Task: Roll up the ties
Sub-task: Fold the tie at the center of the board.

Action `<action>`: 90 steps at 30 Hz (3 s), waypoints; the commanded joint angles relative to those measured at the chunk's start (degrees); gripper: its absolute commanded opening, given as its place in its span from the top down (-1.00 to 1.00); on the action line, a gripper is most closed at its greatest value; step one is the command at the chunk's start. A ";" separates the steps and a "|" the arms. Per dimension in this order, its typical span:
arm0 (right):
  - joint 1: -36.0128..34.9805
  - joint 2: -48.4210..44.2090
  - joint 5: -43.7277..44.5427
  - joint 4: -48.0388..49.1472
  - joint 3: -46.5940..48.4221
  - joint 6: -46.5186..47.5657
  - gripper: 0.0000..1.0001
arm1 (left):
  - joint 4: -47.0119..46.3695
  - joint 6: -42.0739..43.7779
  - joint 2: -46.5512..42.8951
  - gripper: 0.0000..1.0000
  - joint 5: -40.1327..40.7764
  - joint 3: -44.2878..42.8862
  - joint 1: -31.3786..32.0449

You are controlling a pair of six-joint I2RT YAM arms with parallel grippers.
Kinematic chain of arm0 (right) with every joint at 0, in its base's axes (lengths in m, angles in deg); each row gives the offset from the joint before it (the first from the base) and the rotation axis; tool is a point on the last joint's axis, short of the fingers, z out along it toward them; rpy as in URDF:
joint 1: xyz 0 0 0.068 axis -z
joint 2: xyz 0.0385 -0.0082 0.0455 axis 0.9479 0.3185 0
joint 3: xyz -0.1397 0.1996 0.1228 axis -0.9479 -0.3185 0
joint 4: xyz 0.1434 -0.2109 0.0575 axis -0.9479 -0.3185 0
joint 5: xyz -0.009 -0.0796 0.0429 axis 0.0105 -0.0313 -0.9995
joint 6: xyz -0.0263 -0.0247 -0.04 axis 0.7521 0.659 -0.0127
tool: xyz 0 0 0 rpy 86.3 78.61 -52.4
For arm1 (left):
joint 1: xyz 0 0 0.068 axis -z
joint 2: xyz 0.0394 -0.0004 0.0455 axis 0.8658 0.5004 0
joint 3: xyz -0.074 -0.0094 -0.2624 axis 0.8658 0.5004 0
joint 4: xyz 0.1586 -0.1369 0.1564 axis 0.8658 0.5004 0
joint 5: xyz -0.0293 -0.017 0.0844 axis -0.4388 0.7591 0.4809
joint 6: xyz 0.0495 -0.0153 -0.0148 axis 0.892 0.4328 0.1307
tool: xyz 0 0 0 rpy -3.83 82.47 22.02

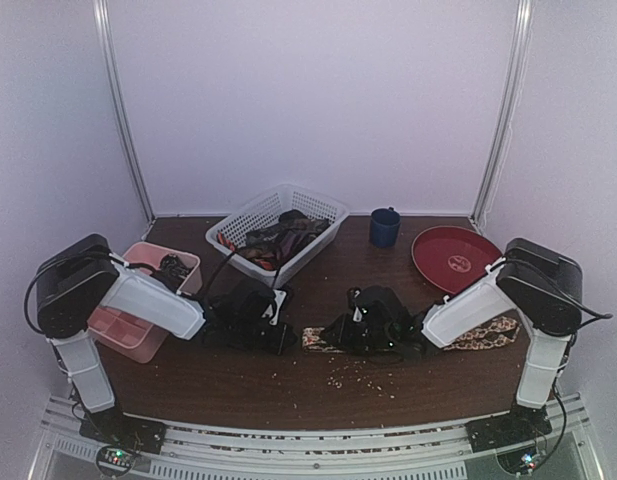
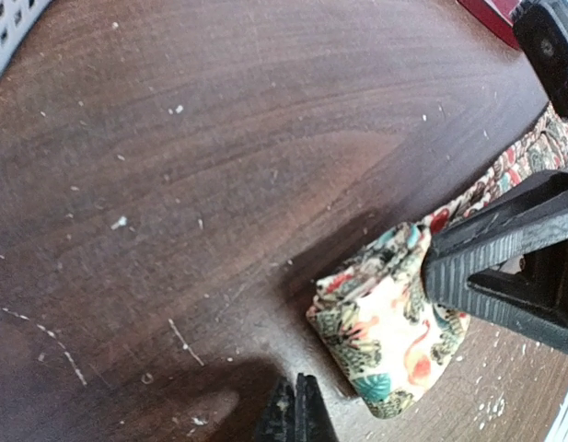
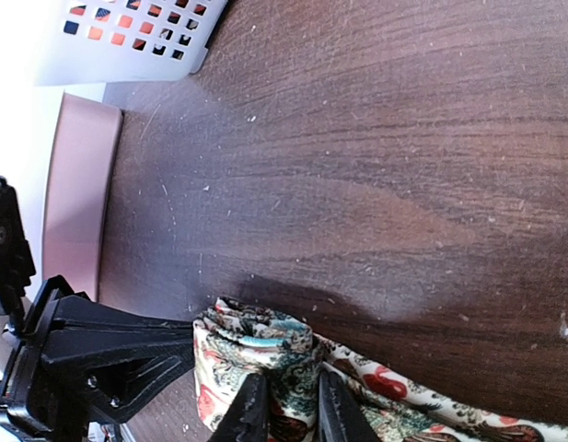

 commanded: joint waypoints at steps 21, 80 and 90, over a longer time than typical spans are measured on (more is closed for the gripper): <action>1.03 -3.49 1.81 -2.32 -2.49 3.91 0.59 | -13.28 -1.15 2.47 1.00 -10.58 -1.57 -0.25; 1.86 -1.05 -4.38 5.26 -2.62 1.67 0.62 | 8.07 75.27 8.26 -0.25 -9.65 -15.10 -0.51; 1.87 -0.67 -5.01 6.22 -2.93 1.00 0.61 | 12.97 77.33 8.63 0.02 -15.48 -16.77 -1.66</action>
